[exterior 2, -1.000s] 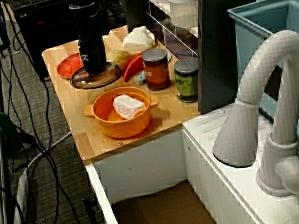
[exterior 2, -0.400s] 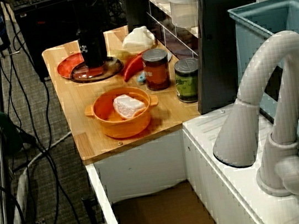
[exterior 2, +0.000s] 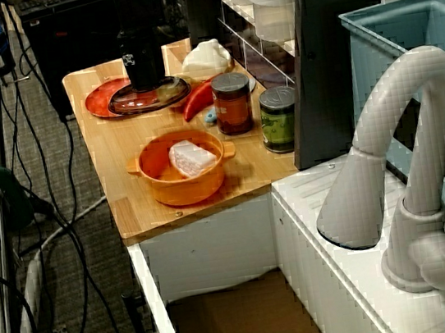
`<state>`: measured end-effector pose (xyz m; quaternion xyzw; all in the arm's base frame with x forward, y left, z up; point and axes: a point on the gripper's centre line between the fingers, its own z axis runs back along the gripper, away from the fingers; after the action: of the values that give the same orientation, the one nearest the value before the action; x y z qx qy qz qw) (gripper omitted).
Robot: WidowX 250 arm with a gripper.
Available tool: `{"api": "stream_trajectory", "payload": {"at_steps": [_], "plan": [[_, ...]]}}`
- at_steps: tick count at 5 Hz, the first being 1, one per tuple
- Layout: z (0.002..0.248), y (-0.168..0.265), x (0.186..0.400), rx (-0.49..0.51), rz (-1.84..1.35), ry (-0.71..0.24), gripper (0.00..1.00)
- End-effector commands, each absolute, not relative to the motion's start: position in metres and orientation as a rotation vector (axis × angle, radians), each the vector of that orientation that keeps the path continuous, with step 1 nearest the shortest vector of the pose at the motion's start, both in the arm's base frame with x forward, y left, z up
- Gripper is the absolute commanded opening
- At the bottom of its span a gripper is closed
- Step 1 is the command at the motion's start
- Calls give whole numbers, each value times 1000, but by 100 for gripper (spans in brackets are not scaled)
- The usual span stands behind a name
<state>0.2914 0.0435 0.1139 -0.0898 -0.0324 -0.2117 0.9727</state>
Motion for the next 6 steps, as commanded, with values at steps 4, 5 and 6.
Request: {"api": "stream_trajectory", "payload": {"at_steps": [4, 5, 6], "plan": [[133, -10, 295, -149, -467, -174, 0], [128, -12, 298, -132, -465, -177, 0], [119, -12, 296, -102, -473, -176, 0]]}}
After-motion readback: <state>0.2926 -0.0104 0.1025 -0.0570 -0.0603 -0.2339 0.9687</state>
